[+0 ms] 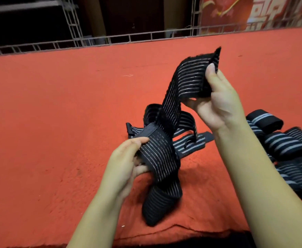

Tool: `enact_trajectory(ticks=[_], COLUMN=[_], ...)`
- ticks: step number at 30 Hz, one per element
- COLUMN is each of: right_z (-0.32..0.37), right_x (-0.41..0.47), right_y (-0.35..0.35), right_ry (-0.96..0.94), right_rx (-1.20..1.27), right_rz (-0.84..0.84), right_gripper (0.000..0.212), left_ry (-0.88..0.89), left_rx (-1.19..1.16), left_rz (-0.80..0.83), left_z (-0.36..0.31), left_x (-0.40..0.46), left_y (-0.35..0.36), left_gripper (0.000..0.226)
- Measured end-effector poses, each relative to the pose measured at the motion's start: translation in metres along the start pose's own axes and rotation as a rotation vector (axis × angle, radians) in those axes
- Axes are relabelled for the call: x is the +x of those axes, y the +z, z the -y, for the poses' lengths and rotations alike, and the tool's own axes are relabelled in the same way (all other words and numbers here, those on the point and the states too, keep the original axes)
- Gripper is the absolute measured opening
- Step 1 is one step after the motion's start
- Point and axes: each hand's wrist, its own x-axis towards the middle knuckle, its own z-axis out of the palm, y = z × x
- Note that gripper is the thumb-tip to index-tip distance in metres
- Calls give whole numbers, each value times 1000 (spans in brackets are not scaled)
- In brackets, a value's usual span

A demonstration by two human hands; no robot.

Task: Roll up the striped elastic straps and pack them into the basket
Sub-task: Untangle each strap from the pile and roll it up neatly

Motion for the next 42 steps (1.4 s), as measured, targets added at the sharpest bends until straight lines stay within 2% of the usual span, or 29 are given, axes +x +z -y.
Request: enact_trajectory(ticks=[1,4,6,8,10,12,13,14,17,20,22,24,26,28,32,35,38,41,42], right_z=[0,-11,-28,-43,-54,-60,-60,-57,-47,-50,-61,-76,-87,-92,-92,-87,-76,-70,-67], right_x=[0,-15,-35,-63,-93,-119,-128,-132,-123,-95,-74,-59,-53,-51,-48,-45,-45,-44,-42], right_y=[5,12,8,-2,-16,-29,-37,-41,-51,-60,-62,-64,-61,-57,-52,-53,-53,-59,-62], right_ry=[14,116,175,185,144,130,123,124,142,143,229,375,489,519,470,319,178,117,108], right_rx=[20,47,-20,-183,-482,-821,-906,-901,-702,-845,-953,-1018,-957,-887,-900,-928,-877,-817,-776], right_rz=[29,124,150,196,357,493,487,433,118,-84,-66,-5,42,81,203,116,33,-61,-109], right_gripper=[23,28,29,30,19,12,18,26,33,18,14,22,33,31,8,11,12,16,18], left_ry=[-22,-114,-147,-157,-144,-55,4,64,194,308,377,426,449,438,390,325,186,84,83], left_rx=[-47,-138,-180,-192,-148,-67,-8,74,266,403,501,577,632,639,644,578,405,267,240], left_rz=[26,80,97,98,92,42,-12,-66,-83,41,120,167,167,145,159,174,72,-16,-83], left_z=[-1,-4,-6,-7,-1,9,15,20,27,24,25,28,31,33,32,32,34,35,35], left_x=[0,0,-1,-1,-1,-4,-4,-4,-8,-15,-20,-24,-26,-27,-27,-27,-21,-17,-16], left_y=[0,1,1,-2,-4,-4,-4,-6,-10,-5,-1,1,-2,-7,-14,-14,-14,-14,-14], left_gripper=[23,56,67,69,70,42,21,11,23,9,9,5,1,8,1,25,33,52,48])
